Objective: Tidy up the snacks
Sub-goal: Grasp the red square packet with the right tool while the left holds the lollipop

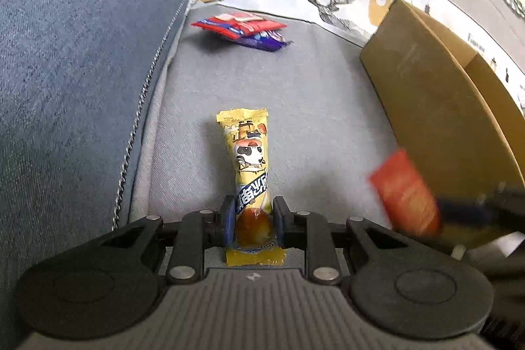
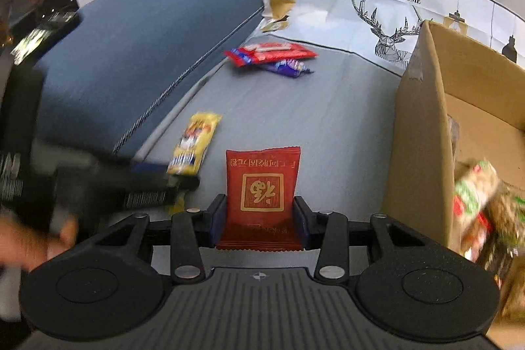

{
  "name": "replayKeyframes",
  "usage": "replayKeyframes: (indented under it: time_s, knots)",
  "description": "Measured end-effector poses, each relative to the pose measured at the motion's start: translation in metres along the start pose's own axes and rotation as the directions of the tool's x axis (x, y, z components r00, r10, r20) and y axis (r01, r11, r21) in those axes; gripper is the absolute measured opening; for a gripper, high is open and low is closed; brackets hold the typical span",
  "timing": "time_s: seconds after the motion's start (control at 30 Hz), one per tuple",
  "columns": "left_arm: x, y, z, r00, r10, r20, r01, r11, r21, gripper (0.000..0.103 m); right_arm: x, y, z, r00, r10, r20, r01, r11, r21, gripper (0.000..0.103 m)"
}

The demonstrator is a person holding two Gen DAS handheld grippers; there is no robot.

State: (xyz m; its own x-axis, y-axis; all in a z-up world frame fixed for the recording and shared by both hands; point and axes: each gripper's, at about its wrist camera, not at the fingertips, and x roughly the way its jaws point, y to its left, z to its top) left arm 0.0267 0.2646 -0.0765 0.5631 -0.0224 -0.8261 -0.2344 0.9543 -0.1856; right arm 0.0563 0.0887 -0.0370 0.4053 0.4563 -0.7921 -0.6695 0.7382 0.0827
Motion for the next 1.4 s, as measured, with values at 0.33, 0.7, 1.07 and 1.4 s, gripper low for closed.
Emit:
replayKeyframes:
  time_s: [0.33, 0.7, 1.07, 1.4]
  knots:
    - [-0.007, -0.012, -0.017, 0.992, -0.038, -0.117, 0.041, 0.999, 0.022, 0.026, 0.017, 0.016, -0.042, 0.999, -0.025, -0.040, 0.027, 0.998, 0.048, 0.045]
    - [0.000, -0.012, -0.016, 0.988, -0.039, -0.148, 0.045, 0.998, 0.036, 0.033, 0.031, 0.005, -0.054, 0.995, -0.018, -0.096, 0.027, 0.995, 0.094, 0.055]
    - [0.002, -0.013, -0.015, 0.988, -0.039, -0.148, 0.045, 0.998, 0.038, 0.033, 0.033, 0.010, -0.055, 0.996, -0.021, -0.088, 0.026, 0.998, 0.049, 0.060]
    - [0.002, -0.018, -0.015, 0.989, -0.029, -0.146, 0.036, 0.998, 0.050, 0.033, 0.029, 0.009, -0.057, 0.997, -0.032, -0.067, 0.034, 0.999, 0.024, 0.045]
